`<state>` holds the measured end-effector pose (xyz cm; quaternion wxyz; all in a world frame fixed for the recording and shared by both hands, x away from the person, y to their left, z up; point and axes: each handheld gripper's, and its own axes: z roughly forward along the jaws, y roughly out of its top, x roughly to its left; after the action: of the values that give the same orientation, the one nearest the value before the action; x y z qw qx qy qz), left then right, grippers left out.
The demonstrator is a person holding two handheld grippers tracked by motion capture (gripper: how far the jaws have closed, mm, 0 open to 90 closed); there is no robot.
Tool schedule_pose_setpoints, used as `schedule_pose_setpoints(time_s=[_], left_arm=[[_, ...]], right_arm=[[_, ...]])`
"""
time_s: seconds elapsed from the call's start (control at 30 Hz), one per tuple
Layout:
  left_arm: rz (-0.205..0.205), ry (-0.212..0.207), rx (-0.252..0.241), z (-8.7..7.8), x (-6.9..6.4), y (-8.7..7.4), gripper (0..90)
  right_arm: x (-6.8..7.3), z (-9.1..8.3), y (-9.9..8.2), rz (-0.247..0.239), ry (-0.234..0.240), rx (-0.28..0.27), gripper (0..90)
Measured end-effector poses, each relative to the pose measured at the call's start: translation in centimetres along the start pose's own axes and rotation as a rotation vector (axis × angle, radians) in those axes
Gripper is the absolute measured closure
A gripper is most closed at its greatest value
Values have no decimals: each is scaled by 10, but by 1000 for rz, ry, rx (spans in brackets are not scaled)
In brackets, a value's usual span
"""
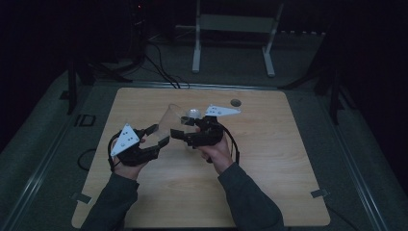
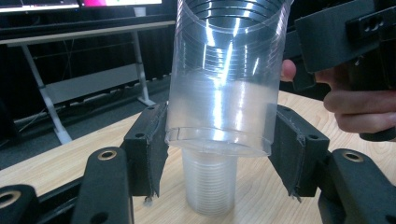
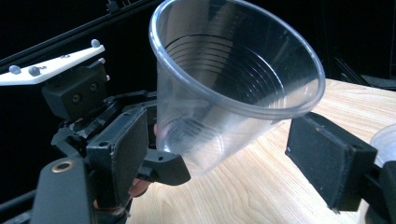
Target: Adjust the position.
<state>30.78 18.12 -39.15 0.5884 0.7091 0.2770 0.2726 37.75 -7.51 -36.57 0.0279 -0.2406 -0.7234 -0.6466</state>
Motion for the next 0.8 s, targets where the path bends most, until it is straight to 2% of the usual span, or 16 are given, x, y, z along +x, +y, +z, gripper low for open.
schedule_pose_setpoints(time_s=[0.5,0.8], left_arm=[[7,-26,-10,4,-6,0,412],[13,-36,-8,7,-9,-1,411]], right_arm=[[-2,4,2,51,43,-44,219],[-3,4,2,58,48,-54,254]])
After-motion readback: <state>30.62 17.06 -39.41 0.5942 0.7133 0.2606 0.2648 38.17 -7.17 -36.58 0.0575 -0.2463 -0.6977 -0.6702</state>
